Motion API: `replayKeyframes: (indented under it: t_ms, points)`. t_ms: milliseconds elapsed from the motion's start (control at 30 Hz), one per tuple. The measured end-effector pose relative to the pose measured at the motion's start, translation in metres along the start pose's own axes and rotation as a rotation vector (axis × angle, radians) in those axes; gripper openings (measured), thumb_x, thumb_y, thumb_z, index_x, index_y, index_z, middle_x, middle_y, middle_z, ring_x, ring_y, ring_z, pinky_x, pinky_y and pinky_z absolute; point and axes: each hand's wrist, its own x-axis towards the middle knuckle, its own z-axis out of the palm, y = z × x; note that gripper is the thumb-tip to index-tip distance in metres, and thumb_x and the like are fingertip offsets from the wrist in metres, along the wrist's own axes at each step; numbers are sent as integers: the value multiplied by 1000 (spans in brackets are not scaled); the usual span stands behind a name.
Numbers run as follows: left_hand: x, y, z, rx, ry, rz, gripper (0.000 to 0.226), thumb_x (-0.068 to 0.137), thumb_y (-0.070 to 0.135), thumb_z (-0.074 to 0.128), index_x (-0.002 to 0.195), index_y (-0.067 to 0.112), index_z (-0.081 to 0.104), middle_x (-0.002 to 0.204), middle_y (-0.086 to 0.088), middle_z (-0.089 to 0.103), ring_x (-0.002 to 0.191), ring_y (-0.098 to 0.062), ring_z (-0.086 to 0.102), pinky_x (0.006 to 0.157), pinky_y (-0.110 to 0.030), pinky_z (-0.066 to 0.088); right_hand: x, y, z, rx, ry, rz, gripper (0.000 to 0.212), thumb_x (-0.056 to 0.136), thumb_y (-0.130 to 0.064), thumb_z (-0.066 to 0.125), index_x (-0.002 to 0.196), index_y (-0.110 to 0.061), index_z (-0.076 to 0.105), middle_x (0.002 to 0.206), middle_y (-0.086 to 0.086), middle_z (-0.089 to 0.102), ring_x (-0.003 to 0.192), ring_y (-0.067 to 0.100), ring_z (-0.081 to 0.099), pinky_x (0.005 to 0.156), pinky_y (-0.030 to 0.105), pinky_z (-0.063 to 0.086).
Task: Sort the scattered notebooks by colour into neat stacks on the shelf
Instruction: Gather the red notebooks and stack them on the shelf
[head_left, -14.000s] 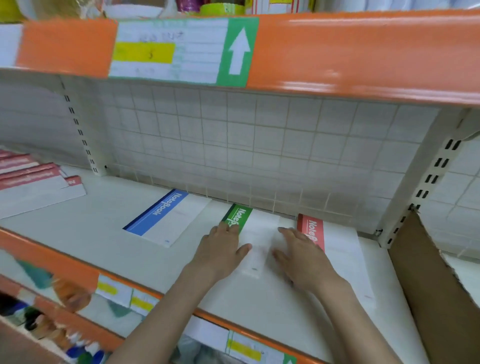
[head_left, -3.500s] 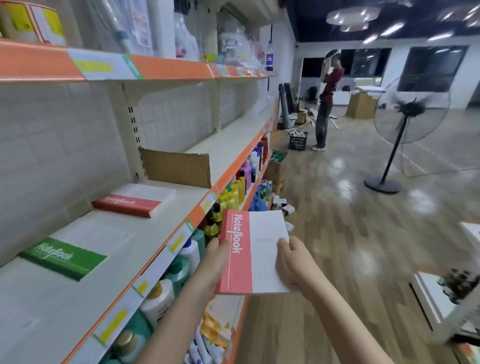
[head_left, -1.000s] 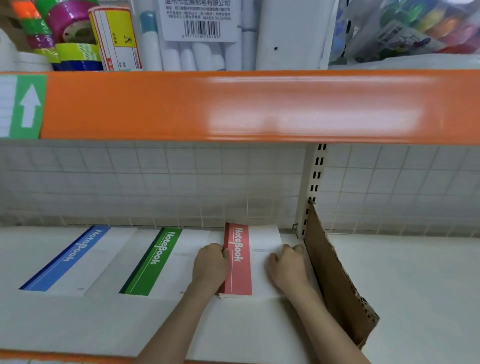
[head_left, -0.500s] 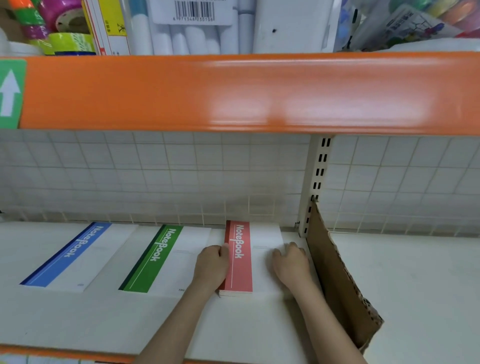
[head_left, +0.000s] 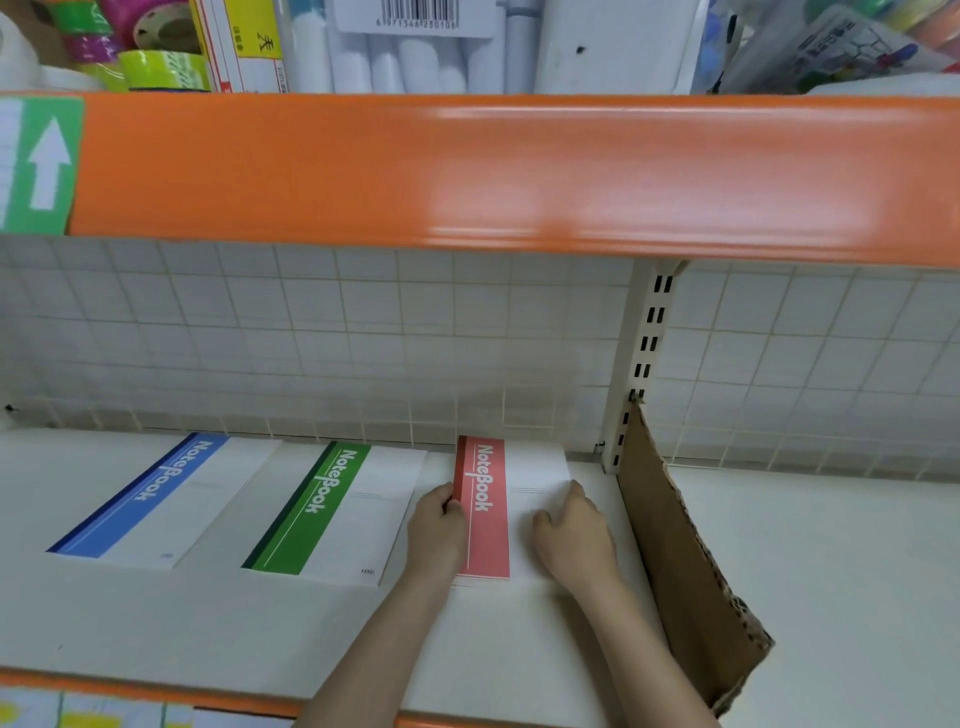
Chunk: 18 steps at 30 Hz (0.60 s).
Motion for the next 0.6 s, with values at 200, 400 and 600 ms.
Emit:
replayKeyframes:
  t_ms: [200,400,600]
  points:
    - [3,2,-4,88,-1,11,30,97,8,33,90,-1,62,95,-20,68,86,-34,65,76,-38,52,-5,-6,2,-99,-16,-45,37,92,-18,44,126,-4,38,122,15,49,106,29,52,74,29,40]
    - [1,2,-37,293,0,179,30,99,13,42,125,11,57,128,-4,57,118,-17,53,92,-16,35,-18,-30,5,-381,115,-138,46,95,-27,41,137,-12,37,153,14,23,139,28,25,113,42,26]
    - [-8,-3,-117,685,136,355,34,95,12,47,128,11,55,129,-8,55,115,-20,55,94,-24,42,-36,-89,41,-309,29,-372,40,90,-20,45,129,-11,49,138,8,44,121,27,48,98,33,41]
